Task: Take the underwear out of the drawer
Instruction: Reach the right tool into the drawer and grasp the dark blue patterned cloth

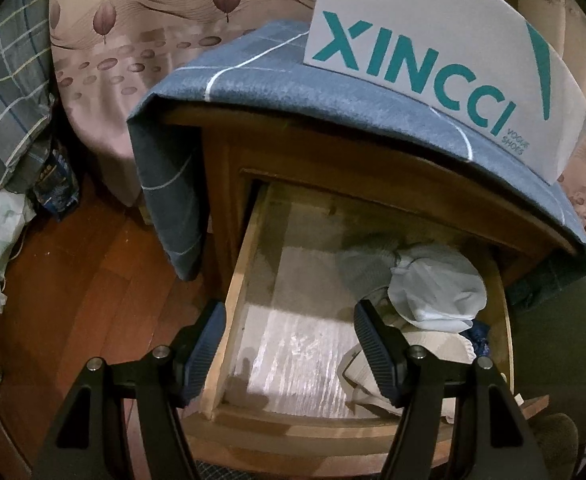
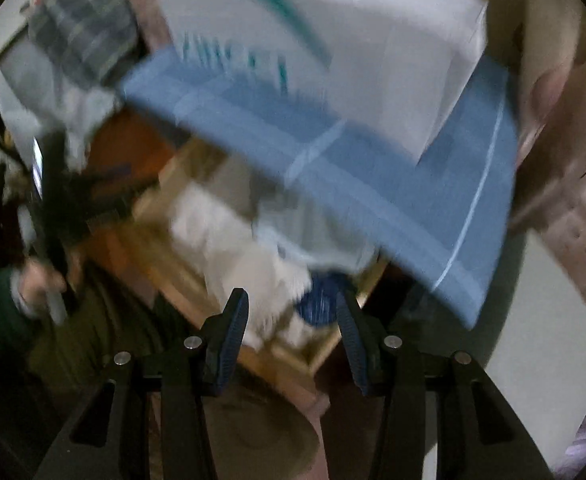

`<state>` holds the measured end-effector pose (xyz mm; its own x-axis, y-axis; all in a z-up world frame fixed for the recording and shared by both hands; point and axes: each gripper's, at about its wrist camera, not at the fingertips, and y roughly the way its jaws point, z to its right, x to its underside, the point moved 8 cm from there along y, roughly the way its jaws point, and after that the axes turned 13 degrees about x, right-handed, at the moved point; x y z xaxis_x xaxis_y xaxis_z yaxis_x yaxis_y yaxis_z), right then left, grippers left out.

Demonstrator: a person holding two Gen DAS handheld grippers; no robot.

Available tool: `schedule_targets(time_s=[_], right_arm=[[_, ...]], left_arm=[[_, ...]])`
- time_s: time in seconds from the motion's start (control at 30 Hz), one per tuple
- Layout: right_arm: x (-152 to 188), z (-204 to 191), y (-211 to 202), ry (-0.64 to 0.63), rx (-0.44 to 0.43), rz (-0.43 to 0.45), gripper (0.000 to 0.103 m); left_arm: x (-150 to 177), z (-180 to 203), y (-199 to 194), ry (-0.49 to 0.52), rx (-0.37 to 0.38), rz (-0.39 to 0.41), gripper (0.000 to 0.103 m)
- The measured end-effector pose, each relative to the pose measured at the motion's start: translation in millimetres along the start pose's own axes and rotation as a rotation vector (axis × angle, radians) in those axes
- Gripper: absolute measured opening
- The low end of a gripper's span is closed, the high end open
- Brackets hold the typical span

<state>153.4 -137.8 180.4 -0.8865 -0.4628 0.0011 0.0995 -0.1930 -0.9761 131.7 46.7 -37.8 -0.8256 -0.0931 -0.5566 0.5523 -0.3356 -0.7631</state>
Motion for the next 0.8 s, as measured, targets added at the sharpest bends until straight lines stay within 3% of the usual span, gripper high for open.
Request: schedule_targets(time_s=[0.1,0.27,0.73,0.8], right_arm=[[19.3,-13.3,42.2,-0.097,0.041,-0.079,0.043],[36.0,-24.0,95.0,-0.175,0.035,-0.151,0.043],[26.4,-31.2,168.2,-0.393,0.11,-0.234,0.044],[26.3,-33.7,176.5,-0.428,0.116,-0.248,0.053]], left_arm=[[0.0,-2.8,1.6,-0.013,0.002,-0.008,0.068],[-0.4,-3.7,3.4,-0.024,0.008,-0.014,0.068],[-1.0,-6.5,10.4,-0.063,0.039,-0.042,0.068],[-0.4,-8.0,11.2,-0.076,0.042,-0.044,0.068]])
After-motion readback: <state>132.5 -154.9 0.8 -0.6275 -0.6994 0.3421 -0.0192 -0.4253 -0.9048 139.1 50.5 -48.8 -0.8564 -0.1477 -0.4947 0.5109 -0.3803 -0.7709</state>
